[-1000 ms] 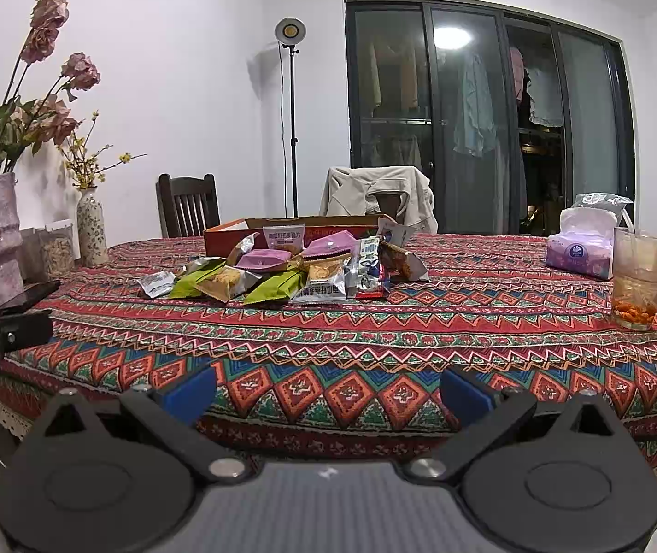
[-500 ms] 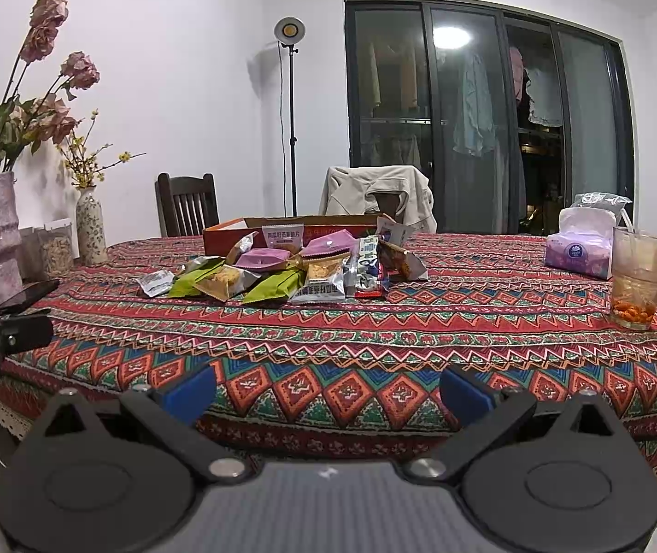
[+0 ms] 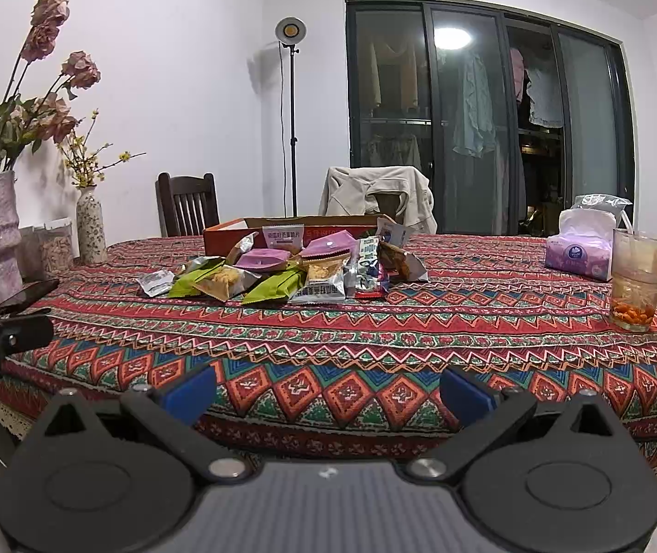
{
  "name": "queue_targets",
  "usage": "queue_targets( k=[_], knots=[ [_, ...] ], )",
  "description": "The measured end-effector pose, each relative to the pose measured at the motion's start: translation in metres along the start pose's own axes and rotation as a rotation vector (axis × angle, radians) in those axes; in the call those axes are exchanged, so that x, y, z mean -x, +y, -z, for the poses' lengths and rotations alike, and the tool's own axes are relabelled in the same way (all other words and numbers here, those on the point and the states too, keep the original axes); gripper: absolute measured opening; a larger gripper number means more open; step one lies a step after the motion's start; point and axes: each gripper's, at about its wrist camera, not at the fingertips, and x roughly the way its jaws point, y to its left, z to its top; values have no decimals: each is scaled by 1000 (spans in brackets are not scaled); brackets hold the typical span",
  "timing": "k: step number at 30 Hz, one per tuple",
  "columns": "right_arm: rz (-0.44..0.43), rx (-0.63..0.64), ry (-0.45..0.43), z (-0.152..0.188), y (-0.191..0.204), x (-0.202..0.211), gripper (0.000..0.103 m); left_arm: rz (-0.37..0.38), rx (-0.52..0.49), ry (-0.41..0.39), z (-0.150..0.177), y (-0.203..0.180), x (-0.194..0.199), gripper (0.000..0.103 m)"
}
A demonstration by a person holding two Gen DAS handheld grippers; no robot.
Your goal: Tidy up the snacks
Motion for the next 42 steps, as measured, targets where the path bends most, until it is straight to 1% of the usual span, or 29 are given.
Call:
queue_targets(
  k=[10, 13, 16, 22, 25, 35, 42],
  knots=[
    [1, 0, -2, -1, -1, 0, 103, 5, 4, 2, -1, 1, -1, 103],
    [-1, -2, 2, -2, -1, 0, 103, 0, 9, 13, -5, 1, -3, 103],
    [-4, -8, -2, -8, -3, -1, 103, -5, 7, 8, -11, -2, -6, 103],
    [31, 20, -16, -11, -8, -3, 103, -4, 17, 36, -13, -9, -16, 103],
    [34, 6, -19, -15, -14, -6, 103, -3, 10, 44, -15, -11, -21, 103],
    [38, -13, 10, -24, -27, -33, 103, -17, 9, 85, -25, -11, -53, 103],
    [18, -21, 41, -34, -29, -60, 103, -42, 12, 109, -39, -7, -79, 103]
  ],
)
